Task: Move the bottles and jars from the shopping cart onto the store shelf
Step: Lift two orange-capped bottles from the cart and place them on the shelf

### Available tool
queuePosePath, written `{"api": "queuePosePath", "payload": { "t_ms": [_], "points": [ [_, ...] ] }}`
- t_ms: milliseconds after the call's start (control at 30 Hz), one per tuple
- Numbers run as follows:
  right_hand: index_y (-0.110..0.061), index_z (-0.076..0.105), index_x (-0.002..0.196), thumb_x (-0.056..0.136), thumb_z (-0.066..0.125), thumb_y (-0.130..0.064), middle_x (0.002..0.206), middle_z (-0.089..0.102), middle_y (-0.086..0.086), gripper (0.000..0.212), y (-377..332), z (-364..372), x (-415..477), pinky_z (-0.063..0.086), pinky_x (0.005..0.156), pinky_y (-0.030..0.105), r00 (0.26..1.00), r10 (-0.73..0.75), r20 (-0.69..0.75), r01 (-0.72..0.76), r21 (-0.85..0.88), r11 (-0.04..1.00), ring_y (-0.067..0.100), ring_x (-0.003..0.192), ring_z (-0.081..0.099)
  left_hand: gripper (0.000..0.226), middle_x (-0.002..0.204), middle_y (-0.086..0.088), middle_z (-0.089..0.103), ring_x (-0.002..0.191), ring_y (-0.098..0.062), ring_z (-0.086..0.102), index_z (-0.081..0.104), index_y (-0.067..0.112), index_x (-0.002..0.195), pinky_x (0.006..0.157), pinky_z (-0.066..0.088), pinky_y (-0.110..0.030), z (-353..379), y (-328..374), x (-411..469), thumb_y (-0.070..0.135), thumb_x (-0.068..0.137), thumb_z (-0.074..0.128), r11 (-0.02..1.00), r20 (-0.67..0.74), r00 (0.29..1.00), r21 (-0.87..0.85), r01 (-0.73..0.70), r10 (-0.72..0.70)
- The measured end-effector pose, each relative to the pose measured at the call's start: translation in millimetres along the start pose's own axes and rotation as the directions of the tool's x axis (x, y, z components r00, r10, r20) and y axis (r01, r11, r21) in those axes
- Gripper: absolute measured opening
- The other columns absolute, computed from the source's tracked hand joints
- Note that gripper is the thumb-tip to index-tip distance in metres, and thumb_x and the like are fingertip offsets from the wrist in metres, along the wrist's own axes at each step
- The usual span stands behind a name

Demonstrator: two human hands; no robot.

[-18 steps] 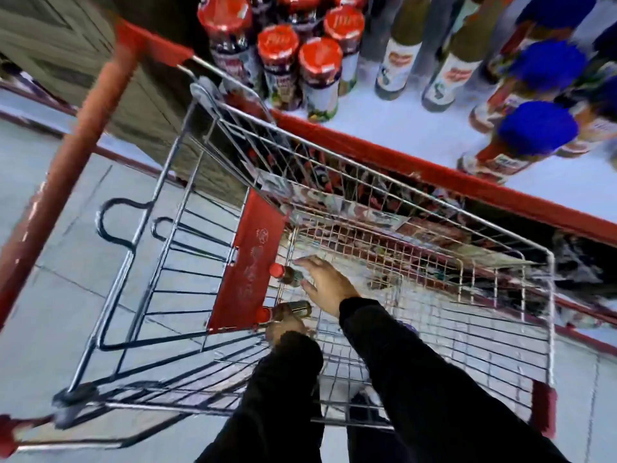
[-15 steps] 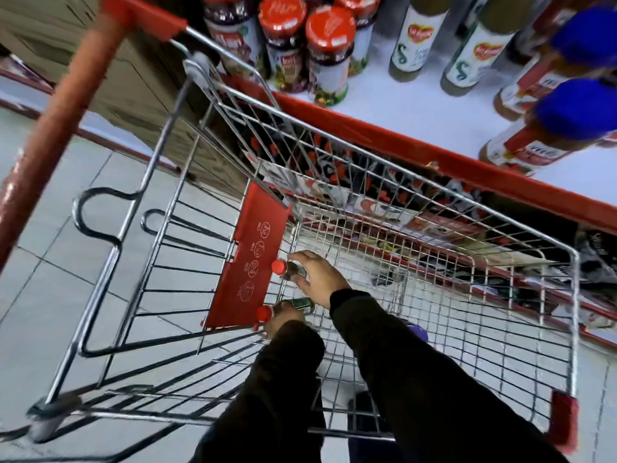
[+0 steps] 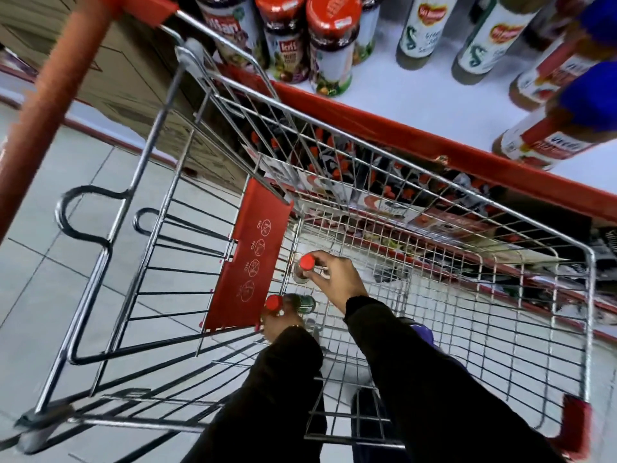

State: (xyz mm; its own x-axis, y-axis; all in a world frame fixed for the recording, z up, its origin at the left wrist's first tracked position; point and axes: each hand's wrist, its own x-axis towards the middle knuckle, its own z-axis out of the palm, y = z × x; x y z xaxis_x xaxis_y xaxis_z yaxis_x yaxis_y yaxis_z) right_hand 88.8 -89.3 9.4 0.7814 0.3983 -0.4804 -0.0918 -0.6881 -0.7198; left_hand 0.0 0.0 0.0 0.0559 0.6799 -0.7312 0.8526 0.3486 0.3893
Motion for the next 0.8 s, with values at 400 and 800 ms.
{"api": "queuePosePath", "payload": {
  "t_ms": [400,800],
  "points": [
    [-0.026,0.06,0.135,0.093,0.069,-0.04,0.132,0.07,0.0,0.046,-32.6,-81.1,-107.8,0.05,0.108,0.039,0.951,0.058,-0.303,-0.009,0.159,0.987,0.014,0.12,0.062,0.04,0.127,-0.016,0.066,0.122,-0.031,0.059,0.063,0.007,0.127,0.106,0.044,-0.037,-64.5,55.9,-96.1,0.013,0.089,0.069,0.801,0.173,0.79,0.01,-0.598,0.588],
    [-0.029,0.067,0.122,0.089,0.07,-0.051,0.12,0.072,-0.016,0.04,-103.3,-163.9,-161.3,0.057,0.1,0.041,0.743,-0.078,-0.665,0.256,0.175,0.951,0.0,0.114,0.065,0.036,0.113,0.003,0.065,0.103,-0.01,0.062,0.072,0.015,0.116,0.083,0.042,0.002,-102.6,147.5,-181.3,0.03,0.083,0.076,0.356,0.266,0.292,-0.238,-0.904,0.919]
  ]
}}
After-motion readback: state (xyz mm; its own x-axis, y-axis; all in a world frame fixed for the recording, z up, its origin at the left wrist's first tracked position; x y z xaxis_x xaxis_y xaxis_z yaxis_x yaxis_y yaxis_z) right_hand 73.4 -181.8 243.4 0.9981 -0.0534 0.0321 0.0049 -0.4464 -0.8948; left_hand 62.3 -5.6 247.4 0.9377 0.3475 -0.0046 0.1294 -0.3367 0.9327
